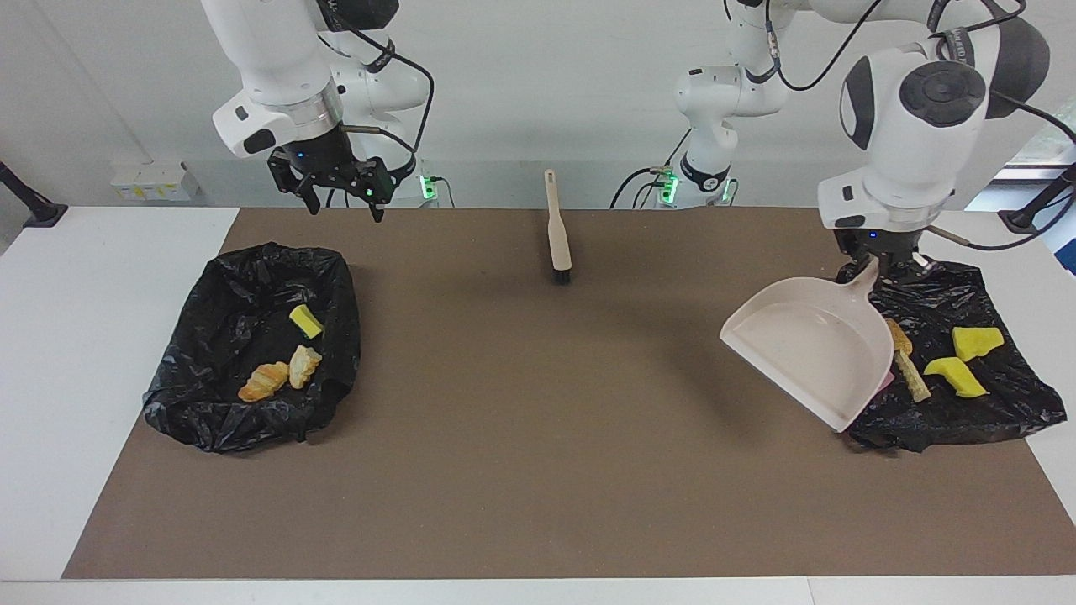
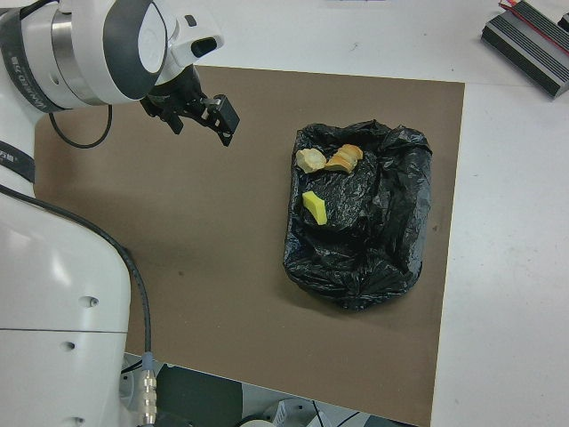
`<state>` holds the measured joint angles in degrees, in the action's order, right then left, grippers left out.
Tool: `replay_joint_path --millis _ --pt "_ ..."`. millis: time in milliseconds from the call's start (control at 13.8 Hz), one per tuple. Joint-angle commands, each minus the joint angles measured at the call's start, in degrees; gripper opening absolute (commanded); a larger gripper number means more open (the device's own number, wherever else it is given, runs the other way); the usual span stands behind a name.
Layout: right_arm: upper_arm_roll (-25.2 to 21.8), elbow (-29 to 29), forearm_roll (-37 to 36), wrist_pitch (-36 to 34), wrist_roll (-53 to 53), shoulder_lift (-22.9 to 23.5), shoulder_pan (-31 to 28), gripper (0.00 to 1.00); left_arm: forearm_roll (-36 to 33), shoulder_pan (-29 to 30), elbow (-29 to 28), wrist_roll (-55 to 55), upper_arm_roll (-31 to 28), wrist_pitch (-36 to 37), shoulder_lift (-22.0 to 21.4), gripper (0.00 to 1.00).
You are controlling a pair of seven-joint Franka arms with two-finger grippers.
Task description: Sweep and dump trash in bin
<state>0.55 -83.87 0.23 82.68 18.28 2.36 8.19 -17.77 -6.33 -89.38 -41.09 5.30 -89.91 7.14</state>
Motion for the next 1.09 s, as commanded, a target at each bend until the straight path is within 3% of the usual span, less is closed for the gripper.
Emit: replay_joint_path --millis 0,218,725,1015 --pt "-1.08 0.74 -1.02 -1.64 -4.03 -0.51 0.16 1.00 4.47 -5.87 -4.40 12.74 -0.99 0.17 -3.97 0.00" --pt "-1.96 -1.37 -1.02 -1.73 -5.44 -1.74 -1.50 1.00 11.51 -11.15 -6.24 30.84 -0.99 -1.49 -5.29 0.00" --pt "-1.52 -4.19 -1.02 -1.29 -8.96 -3.41 -2.92 1.00 17.85 -20.65 -12.74 53.11 -0.99 -12.81 -5.38 0.00" --pt "-1.26 -4.98 -1.11 -1.29 -8.88 -4.03 -3.01 1.00 19.96 -24.07 -13.54 57.42 -0.99 -17.91 -0.30 0.00"
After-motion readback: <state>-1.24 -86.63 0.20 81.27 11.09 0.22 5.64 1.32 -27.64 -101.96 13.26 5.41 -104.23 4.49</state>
